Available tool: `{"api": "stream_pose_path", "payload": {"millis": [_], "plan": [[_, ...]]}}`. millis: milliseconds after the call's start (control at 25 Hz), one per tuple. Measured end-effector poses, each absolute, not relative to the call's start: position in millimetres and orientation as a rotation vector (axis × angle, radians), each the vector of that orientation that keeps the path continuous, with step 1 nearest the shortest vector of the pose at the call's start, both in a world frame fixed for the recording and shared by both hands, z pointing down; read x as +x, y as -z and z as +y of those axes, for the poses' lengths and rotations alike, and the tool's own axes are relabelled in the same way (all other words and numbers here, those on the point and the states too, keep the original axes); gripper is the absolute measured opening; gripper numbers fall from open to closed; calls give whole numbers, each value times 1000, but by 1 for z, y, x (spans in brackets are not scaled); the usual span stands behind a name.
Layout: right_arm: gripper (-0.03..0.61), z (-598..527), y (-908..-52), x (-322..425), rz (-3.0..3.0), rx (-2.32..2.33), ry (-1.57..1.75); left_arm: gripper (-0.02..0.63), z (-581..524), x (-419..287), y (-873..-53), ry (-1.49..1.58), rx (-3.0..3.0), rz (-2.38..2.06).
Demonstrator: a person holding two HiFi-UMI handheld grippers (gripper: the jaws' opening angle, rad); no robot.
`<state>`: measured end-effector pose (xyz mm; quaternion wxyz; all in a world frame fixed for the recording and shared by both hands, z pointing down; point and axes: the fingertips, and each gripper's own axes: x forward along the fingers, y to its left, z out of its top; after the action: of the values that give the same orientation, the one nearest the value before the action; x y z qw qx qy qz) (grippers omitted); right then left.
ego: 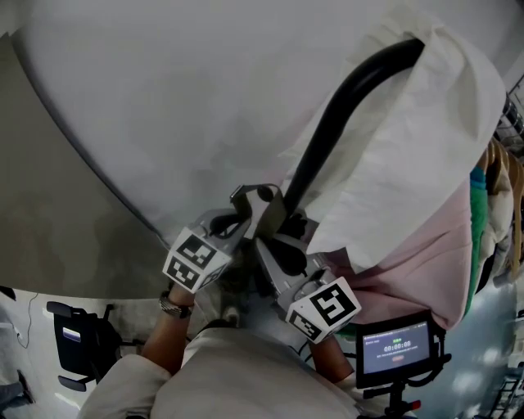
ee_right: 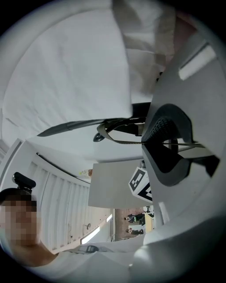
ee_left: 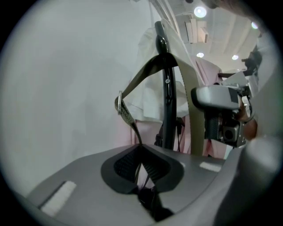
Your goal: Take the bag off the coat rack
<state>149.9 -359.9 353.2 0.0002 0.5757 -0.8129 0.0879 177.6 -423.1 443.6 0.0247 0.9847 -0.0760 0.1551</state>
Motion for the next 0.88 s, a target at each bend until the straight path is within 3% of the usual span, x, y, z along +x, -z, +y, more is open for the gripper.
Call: {"api": "stream_pose_path", "payload": {"millis": [880], "plan": [[8,-344,-297,137,-2676,1777,-86,14,-409,129,-379,-280,3109,-431]]}}
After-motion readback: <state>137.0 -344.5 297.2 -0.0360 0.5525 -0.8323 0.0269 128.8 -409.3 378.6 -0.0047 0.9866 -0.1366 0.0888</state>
